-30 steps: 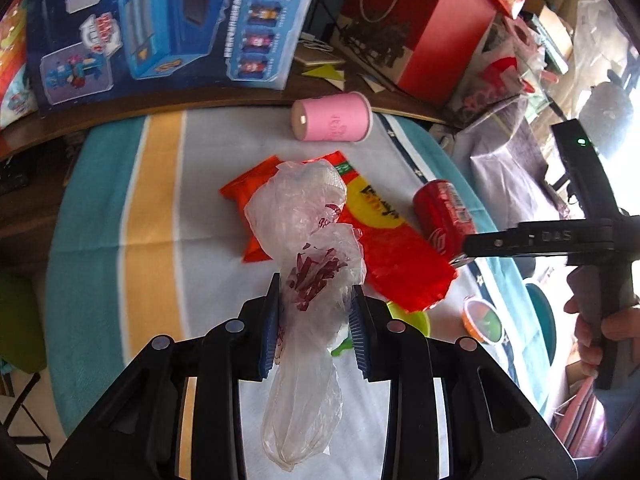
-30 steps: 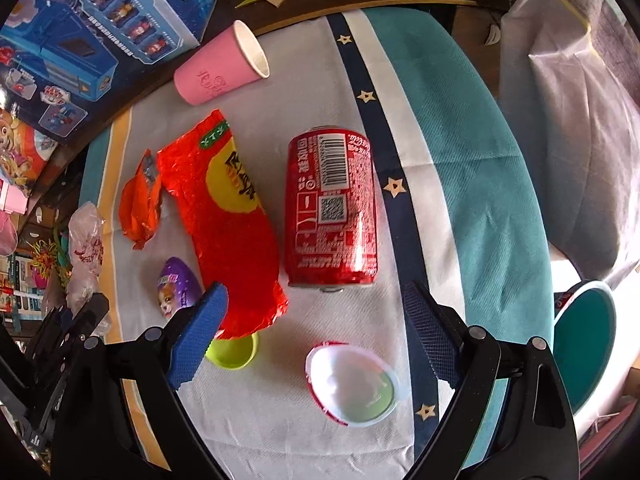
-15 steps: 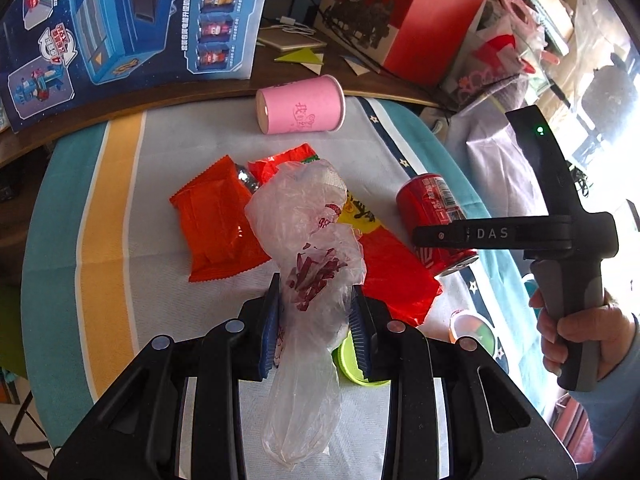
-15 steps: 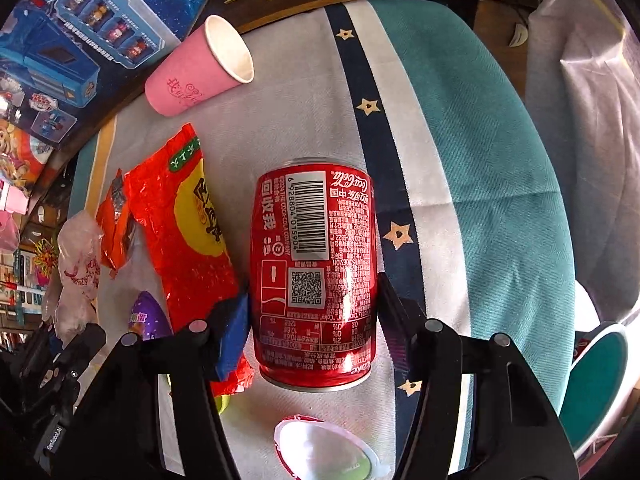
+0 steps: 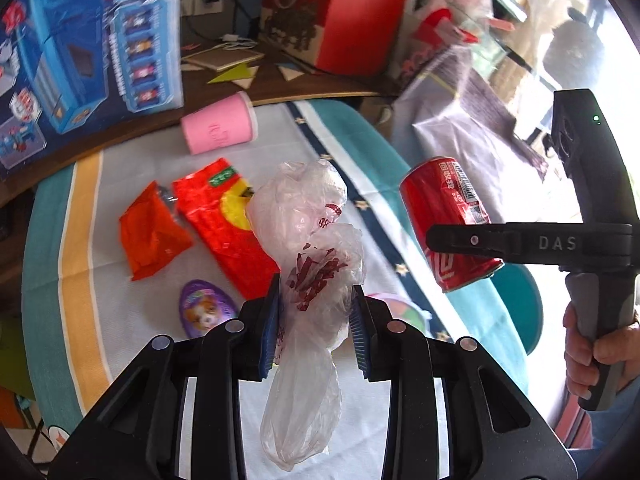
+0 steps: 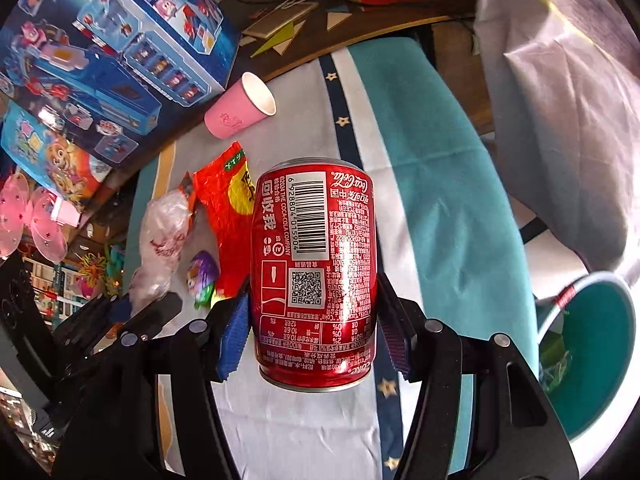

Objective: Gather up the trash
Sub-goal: 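Carry the plastic bag and cola can with both tools over the teal bin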

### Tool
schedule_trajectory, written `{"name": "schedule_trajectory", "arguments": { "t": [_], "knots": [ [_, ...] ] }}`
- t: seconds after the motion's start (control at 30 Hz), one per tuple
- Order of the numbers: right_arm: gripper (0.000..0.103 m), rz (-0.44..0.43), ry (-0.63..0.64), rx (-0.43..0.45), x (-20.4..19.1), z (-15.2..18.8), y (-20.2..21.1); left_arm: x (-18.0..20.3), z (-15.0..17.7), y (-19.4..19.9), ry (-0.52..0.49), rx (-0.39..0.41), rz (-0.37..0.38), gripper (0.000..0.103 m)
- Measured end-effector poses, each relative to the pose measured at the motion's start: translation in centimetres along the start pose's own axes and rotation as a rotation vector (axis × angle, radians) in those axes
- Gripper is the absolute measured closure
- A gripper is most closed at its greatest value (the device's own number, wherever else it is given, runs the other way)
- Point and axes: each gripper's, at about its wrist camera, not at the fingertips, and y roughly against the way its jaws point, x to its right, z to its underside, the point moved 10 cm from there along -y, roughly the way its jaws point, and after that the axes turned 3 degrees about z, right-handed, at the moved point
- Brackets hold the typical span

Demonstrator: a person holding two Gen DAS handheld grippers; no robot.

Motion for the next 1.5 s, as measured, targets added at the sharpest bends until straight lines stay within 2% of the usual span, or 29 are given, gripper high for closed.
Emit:
{"name": "schedule_trajectory", "arguments": {
  "t": [0.2,0.37,0.8,1.17,1.5],
  "knots": [
    [0.047,-0.007,-0.071,0.043,4.5,3.3,4.2,6.2,0.7,0.2,-0.069,-0.015,0.04,0.071],
    [0.047,-0.006,-0.142,0.078,9.3,6.0,7.2,11.3,1.8,-0.5,-0.09,-0.047,0.106,0.071],
    [0.047,0.033,-0.328,0.157,21.3,11.5,11.9,23.6,5.1,-3.3,-0.253,-0.128,0.183,0.071],
    [0.047,0.041,-0.439,0.182,27.7,14.2,13.6,30.0,6.2,-6.3,-0.356,-0.188,0.201,0.071],
    [0.047,0.033,-0.501,0.184,30.4,15.3,13.7,34.4,7.3,-10.2,-0.429,-0.263,0.211,0.069]
  ]
}}
